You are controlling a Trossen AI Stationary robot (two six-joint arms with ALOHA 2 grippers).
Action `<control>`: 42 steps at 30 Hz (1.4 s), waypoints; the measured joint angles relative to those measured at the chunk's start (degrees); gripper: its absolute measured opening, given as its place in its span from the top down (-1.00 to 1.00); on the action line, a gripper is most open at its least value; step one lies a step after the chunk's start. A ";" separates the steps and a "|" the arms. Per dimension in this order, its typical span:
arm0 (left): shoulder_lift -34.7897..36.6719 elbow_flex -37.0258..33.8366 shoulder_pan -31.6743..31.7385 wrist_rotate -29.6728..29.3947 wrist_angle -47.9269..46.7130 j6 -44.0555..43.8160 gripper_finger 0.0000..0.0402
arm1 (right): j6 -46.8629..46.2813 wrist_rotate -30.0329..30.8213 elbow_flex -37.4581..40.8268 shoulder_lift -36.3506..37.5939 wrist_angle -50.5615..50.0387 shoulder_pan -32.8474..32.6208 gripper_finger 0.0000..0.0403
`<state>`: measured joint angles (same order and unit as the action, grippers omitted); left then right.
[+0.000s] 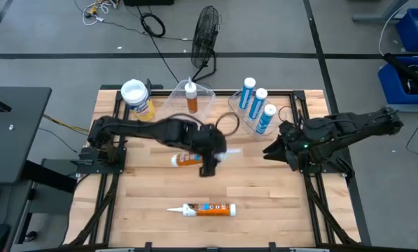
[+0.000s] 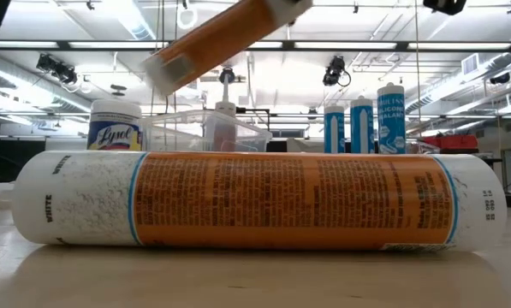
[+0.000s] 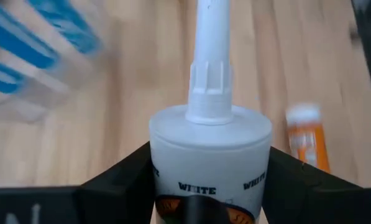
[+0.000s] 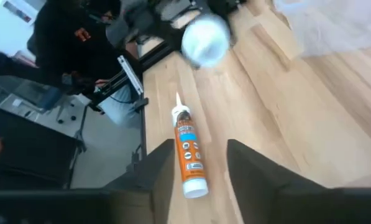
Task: Pick & place silicon tubes, Sealant and Lysol wipes
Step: Put the top orange sealant into the left transparent bin
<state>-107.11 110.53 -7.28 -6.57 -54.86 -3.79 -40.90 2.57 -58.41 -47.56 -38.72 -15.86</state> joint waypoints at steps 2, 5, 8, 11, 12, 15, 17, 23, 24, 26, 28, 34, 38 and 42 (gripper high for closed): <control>0.00 2.62 0.52 -2.85 2.32 -2.26 -0.11 | 1.20 0.00 0.00 0.41 0.02 -0.19 0.39; 0.00 6.27 0.85 -9.46 5.76 -4.66 -0.11 | 3.31 0.01 0.00 0.37 -0.04 -0.19 0.60; 0.00 8.95 1.00 -17.26 7.85 -6.55 -0.11 | 5.11 0.56 0.00 0.37 -0.07 -0.19 0.83; 0.07 9.40 1.02 -24.37 9.91 -7.85 -0.11 | 5.72 3.09 0.00 0.39 -0.41 -0.19 0.97; 0.05 9.39 1.03 -25.40 10.99 -7.70 -0.11 | 5.78 3.96 0.00 0.40 -0.62 -0.19 0.96; 0.02 8.89 1.06 -25.90 15.67 -5.64 -0.11 | 5.79 6.90 0.00 0.41 -1.81 -0.17 0.92; 0.02 7.25 1.04 -25.53 19.61 -4.64 -0.11 | 5.80 8.32 0.00 0.41 -2.80 -0.17 0.93; 0.03 2.54 2.10 -21.65 25.79 -2.94 -0.11 | 5.39 9.05 0.00 0.52 -4.76 -0.11 0.98; 0.10 1.48 2.48 -20.42 27.37 -2.51 -0.11 | 5.36 9.21 0.00 0.52 -4.71 -0.11 0.97; -0.09 -0.14 2.99 -18.25 30.20 -1.02 -0.11 | 4.41 10.34 0.00 0.51 -4.70 -0.08 0.96; -0.20 -0.58 3.41 -16.54 32.46 0.43 -0.11 | 3.29 11.89 0.00 0.46 -4.63 0.16 0.96; 2.17 -0.38 6.07 -11.11 35.23 3.45 -0.11 | -0.08 13.07 0.00 0.11 -4.35 1.83 0.98; 4.08 -0.36 8.71 -9.31 35.02 6.11 -0.11 | -0.62 13.50 0.00 -0.79 -1.78 2.82 0.98; 4.75 -0.30 11.68 -6.18 33.37 6.06 -0.11 | -0.22 14.30 0.00 -2.41 0.98 3.46 0.98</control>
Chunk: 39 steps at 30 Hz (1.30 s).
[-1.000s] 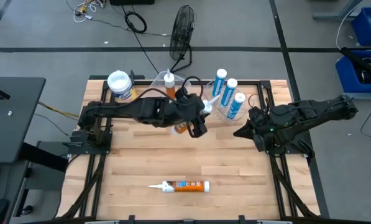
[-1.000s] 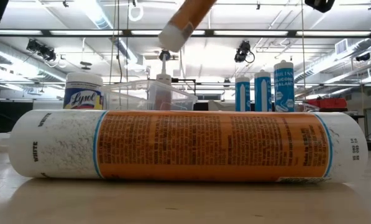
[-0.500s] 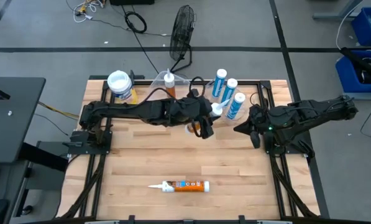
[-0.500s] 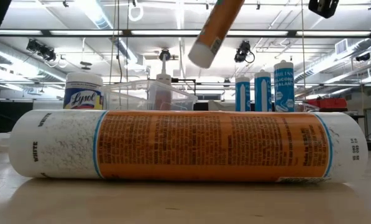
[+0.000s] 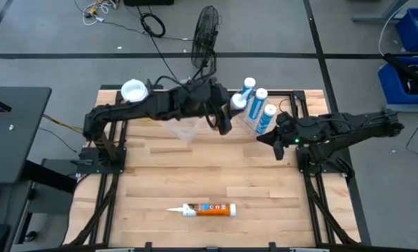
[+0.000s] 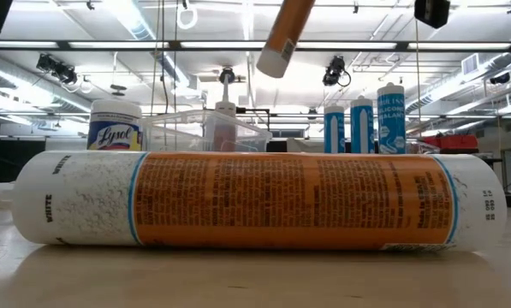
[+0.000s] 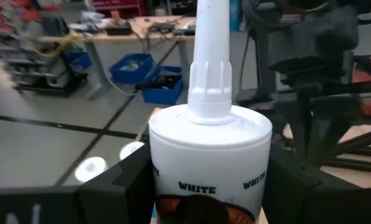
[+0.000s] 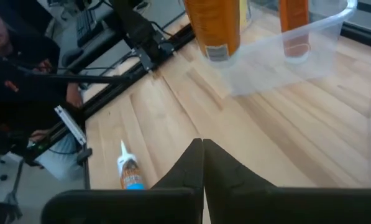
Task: Pick & place silicon tubes, Sealant and Lysol wipes
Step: Put the top orange sealant into the left transparent bin
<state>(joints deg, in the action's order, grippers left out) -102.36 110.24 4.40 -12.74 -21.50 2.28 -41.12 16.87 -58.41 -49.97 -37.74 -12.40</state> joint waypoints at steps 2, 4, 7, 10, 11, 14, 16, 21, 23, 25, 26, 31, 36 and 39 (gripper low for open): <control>-0.20 -0.06 1.03 3.25 -0.38 -0.37 -0.11 | 0.00 0.23 0.00 -0.99 0.22 0.06 0.98; -0.23 -0.09 1.50 5.18 0.15 -0.49 -0.11 | 0.00 0.23 0.02 -1.99 0.20 0.06 0.98; -0.18 -0.07 1.56 5.59 1.03 -1.22 -0.11 | -0.32 0.22 0.02 -3.41 0.25 0.04 0.99; -0.18 -0.09 1.35 5.75 0.82 -2.38 -0.11 | -0.11 0.22 0.02 -4.39 0.41 0.04 0.99; -0.18 -0.08 1.05 5.73 0.71 -2.78 -0.11 | 0.03 0.22 0.04 -4.46 0.31 0.05 0.99; -0.18 -0.09 0.00 5.48 -0.32 -3.03 -0.11 | 0.67 0.16 0.04 -4.15 0.30 0.06 0.99; -0.22 -1.39 -0.67 5.48 0.79 -3.11 -0.11 | 0.90 -0.65 0.04 -3.42 -0.13 0.05 0.99; 0.60 -11.57 -1.99 5.60 12.02 -7.42 -0.11 | 0.32 -4.92 0.04 -0.60 -2.77 -0.46 0.99; 1.28 -15.40 -2.64 5.46 17.87 -9.23 -0.11 | -0.46 -4.92 0.04 0.72 -4.74 -1.09 0.99; 2.91 -18.52 -3.10 5.19 21.05 -10.83 -0.11 | -1.00 -4.90 0.04 2.10 -6.47 -1.53 0.99; 3.85 -19.81 -3.27 4.86 22.45 -11.08 -0.11 | -1.50 -4.88 0.04 2.72 -7.41 -1.72 0.99; 10.01 -23.87 -3.71 0.55 24.73 -8.95 -0.11 | -1.91 -4.05 0.04 4.70 -8.76 -1.86 0.99; 18.11 -27.46 -2.13 -6.38 25.31 -5.65 -0.11 | -1.46 -2.55 0.04 4.85 -8.33 -1.77 0.99; 22.24 -31.78 -0.55 -7.72 24.45 -5.70 -0.11 | -1.46 -2.29 0.04 4.42 -8.15 -1.77 0.99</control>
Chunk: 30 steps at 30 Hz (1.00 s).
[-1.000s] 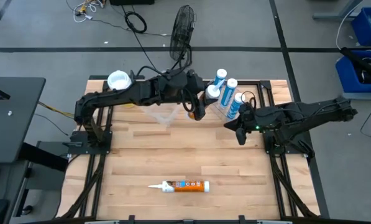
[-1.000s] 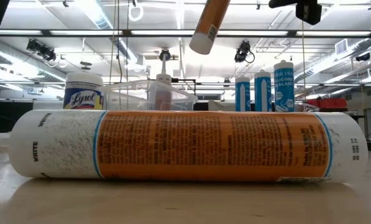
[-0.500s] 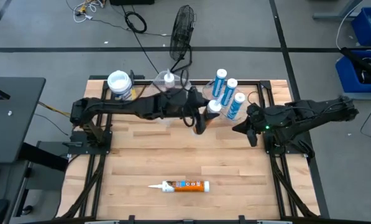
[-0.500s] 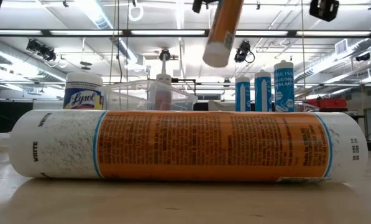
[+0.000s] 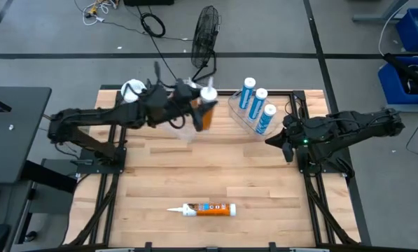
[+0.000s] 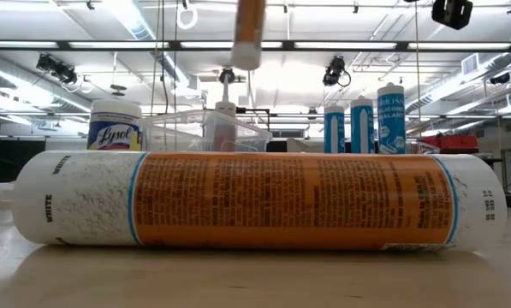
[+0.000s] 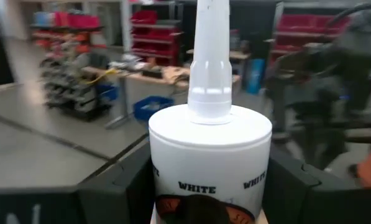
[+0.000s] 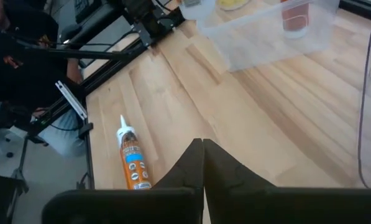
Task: Pick & place silicon tubes, Sealant and Lysol wipes
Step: Put the top orange sealant into the left transparent bin
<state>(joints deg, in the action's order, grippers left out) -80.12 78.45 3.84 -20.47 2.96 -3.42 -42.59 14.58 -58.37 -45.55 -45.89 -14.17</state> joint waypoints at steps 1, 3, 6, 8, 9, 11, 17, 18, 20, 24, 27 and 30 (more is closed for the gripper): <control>1.34 -1.55 0.48 -0.89 0.01 -0.20 -0.11 | -0.02 0.28 0.00 -0.16 0.04 0.00 0.99; 4.43 -5.17 1.46 -2.50 1.44 -0.44 -0.11 | -0.43 1.33 0.00 -0.46 0.30 0.00 0.99; 7.66 -11.22 3.00 -4.35 8.33 -0.46 -0.11 | -0.50 2.12 0.00 -1.01 1.72 0.04 0.99; 8.58 -14.99 4.15 -5.42 13.36 0.08 -0.11 | -0.52 2.86 0.00 -1.42 3.19 0.07 0.99; 8.95 -16.60 4.69 -5.89 14.80 0.80 -0.11 | -0.52 2.96 0.00 -1.60 3.72 0.12 0.99; 9.25 -19.27 5.56 -6.97 16.05 1.43 -0.11 | -0.68 2.98 0.00 -2.19 5.13 0.41 0.99; 9.55 -24.36 6.11 -7.83 17.05 3.82 -0.11 | -3.17 2.78 0.00 -4.17 6.63 0.70 0.99; 9.82 -24.99 6.08 -8.61 17.00 4.15 -0.11 | -3.87 2.61 0.00 -4.47 6.69 0.70 0.99; 10.71 -26.22 6.07 -10.79 16.96 4.20 -0.11 | -5.15 2.31 0.00 -5.08 6.58 0.70 0.99; 13.01 -29.03 6.01 -15.59 18.15 4.40 -0.11 | -6.63 1.29 0.00 -5.92 6.73 0.70 0.99; 13.64 -32.25 6.72 -16.24 21.12 5.64 -0.11 | -6.47 0.95 0.00 -6.57 7.17 0.70 0.99; 14.12 -35.83 7.38 -16.04 25.65 4.83 -0.11 | -5.86 0.88 0.00 -7.13 7.36 0.70 0.99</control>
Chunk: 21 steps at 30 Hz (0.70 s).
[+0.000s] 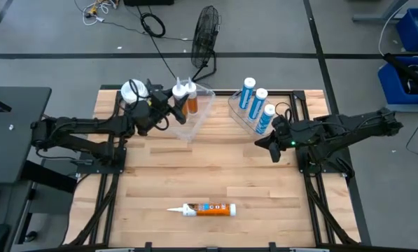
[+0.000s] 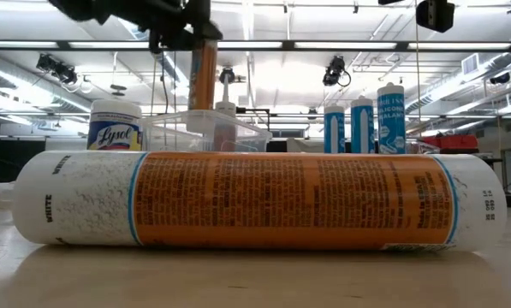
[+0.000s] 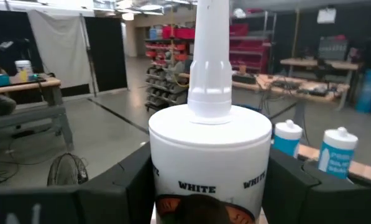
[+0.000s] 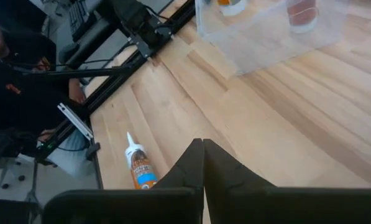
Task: Pick & place silicon tubes, Sealant and Lysol wipes
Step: Put the top orange sealant into the left transparent bin
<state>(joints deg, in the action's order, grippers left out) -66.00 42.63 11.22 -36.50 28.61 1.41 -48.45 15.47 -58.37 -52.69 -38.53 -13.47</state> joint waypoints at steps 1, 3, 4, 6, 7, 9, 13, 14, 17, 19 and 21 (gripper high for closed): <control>0.05 -1.05 0.16 -0.21 1.93 -0.04 -0.11 | 0.02 -0.06 -0.02 -0.18 -0.07 0.00 0.99; 0.08 -2.83 0.25 -1.14 4.68 0.10 -0.11 | 0.05 -1.03 0.00 -0.55 -0.14 0.02 0.99; 0.11 -3.75 0.25 -2.18 5.58 0.89 -0.11 | 0.07 -1.62 0.00 -0.65 0.07 0.02 0.99; 0.11 -5.25 0.25 -3.36 6.90 2.81 -0.11 | 0.11 -2.91 0.00 -0.99 -0.21 0.02 0.99; 0.11 -5.85 0.25 -3.36 7.72 3.63 -0.11 | 0.13 -3.44 0.00 -1.24 -0.01 0.02 0.99; 0.17 -6.85 0.27 -3.40 8.71 3.56 -0.11 | 0.24 -4.01 0.00 -1.44 -0.08 0.02 0.99; 0.09 -9.60 0.37 -3.68 8.28 0.83 -0.10 | 1.01 -4.11 0.00 -2.03 0.19 0.02 0.99; 0.07 -10.18 0.53 -3.74 8.56 -0.47 -0.10 | 1.08 -4.04 0.00 -2.18 0.25 0.02 0.99; 0.09 -12.49 0.59 -4.00 11.85 -2.27 -0.10 | 1.62 -3.96 0.00 -2.52 0.40 0.04 0.99; 0.09 -14.16 0.59 -4.52 13.63 -2.53 -0.10 | 2.63 -3.94 0.00 -2.75 0.97 0.04 0.99; 0.09 -15.75 0.60 -5.29 15.42 -2.53 -0.10 | 3.45 -3.96 0.00 -2.93 1.52 0.07 0.99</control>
<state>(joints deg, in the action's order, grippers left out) -65.91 26.87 11.82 -41.79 44.03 -1.12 -44.99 11.51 -58.37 -55.61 -37.01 -13.41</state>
